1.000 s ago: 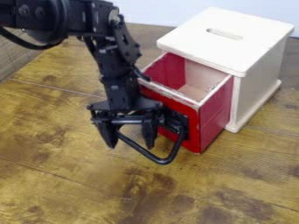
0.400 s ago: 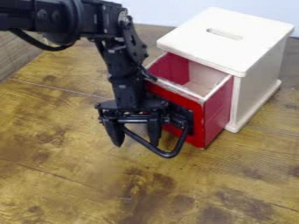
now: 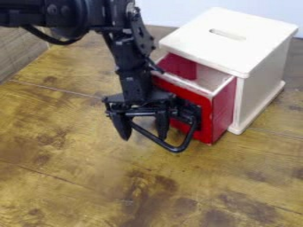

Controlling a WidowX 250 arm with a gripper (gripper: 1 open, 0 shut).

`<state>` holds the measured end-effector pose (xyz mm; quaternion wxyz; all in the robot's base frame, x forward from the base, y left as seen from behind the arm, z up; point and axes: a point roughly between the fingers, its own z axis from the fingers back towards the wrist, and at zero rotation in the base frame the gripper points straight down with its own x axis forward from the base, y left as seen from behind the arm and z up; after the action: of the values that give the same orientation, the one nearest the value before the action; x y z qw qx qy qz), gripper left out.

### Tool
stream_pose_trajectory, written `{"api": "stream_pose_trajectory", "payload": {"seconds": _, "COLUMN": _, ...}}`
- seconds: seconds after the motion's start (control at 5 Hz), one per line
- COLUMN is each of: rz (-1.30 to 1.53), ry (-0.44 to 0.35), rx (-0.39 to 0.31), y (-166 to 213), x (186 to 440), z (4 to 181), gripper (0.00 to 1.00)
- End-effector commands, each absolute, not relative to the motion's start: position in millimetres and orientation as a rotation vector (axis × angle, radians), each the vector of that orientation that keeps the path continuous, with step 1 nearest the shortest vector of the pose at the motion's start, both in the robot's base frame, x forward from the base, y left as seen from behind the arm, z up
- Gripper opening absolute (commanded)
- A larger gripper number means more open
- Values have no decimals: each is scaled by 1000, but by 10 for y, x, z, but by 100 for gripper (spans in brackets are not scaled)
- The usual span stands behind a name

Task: Open the drawer

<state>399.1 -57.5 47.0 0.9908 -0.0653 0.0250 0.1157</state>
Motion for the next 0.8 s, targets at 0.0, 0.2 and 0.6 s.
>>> {"api": "stream_pose_trajectory", "payload": {"seconds": 0.0, "rz": 223, "ry": -25, "rx": -140, "y": -674, "x": 4114, "z": 735, "gripper": 0}}
{"api": "stream_pose_trajectory", "payload": {"seconds": 0.2, "rz": 231, "ry": -20, "rx": -136, "y": -669, "x": 4118, "z": 741, "gripper": 0}}
{"api": "stream_pose_trajectory", "payload": {"seconds": 0.6, "rz": 245, "ry": -9, "rx": -131, "y": -661, "x": 4116, "z": 755, "gripper": 0}}
